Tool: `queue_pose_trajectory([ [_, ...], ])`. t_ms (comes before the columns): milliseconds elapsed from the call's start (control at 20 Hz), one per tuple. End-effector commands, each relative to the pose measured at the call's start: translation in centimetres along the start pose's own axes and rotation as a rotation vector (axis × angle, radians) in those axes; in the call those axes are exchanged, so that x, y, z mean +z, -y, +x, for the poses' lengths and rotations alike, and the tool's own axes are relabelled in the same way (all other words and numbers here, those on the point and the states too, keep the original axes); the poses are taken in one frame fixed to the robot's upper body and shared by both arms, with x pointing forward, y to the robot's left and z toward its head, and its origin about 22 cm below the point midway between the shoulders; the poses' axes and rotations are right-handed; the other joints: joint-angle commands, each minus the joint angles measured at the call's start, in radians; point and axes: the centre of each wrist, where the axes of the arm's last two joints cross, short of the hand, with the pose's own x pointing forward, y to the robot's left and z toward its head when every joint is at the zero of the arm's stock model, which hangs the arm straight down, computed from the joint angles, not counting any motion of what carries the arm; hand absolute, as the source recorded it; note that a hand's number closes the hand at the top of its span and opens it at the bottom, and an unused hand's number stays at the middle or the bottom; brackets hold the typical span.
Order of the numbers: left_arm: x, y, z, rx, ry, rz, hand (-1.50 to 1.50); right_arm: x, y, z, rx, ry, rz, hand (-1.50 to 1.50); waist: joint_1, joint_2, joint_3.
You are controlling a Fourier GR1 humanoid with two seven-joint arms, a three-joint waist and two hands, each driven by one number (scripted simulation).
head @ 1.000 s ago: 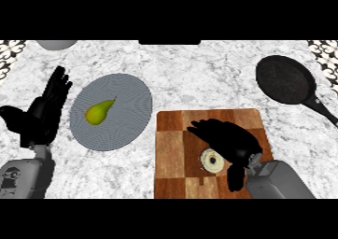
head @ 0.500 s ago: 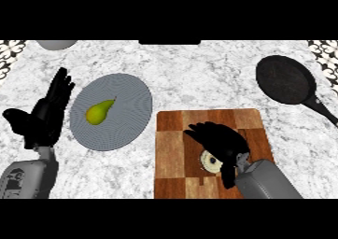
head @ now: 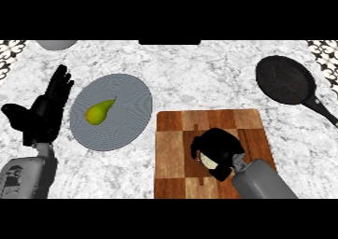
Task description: Pick the cupcake from the cutting board and place it in the pan
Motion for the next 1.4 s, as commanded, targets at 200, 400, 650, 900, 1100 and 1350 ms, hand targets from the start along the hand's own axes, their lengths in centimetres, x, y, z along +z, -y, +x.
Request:
queue_pose_trajectory([
  [200, -0.3, 0.4, -1.0, 0.029, -0.014, -0.013, 0.0, -2.4, 1.2, 1.3, 0.03, 0.054, -0.006, 1.5, 0.001, 0.003, 0.001],
  [400, 0.1, 0.1, -0.7, 0.009, -0.001, 0.015, 0.0, 1.2, -1.1, 2.0, 0.016, 0.051, -0.068, 1.5, -0.004, 0.001, 0.001],
  [650, 0.2, -0.1, 0.1, 0.01, 0.006, -0.025, 0.0, -1.0, 3.2, -2.7, -0.285, -0.466, -0.271, 1.5, 0.024, 0.012, 0.003],
  [900, -0.5, 0.5, 0.5, 0.014, 0.023, -0.033, 0.0, -0.2, 8.3, -3.2, -0.338, -0.835, -0.602, 1.5, 0.045, 0.017, 0.001],
  [1100, -0.3, 1.4, 0.3, 0.008, 0.02, -0.075, 0.0, -0.6, 12.5, -1.8, -0.37, -0.985, -0.861, 1.5, 0.081, 0.018, 0.002],
  [1350, -1.4, 1.8, 1.0, 0.019, 0.033, -0.062, 0.0, -2.2, 16.9, -0.5, -0.383, -1.087, -1.062, 1.5, 0.062, 0.02, 0.001],
])
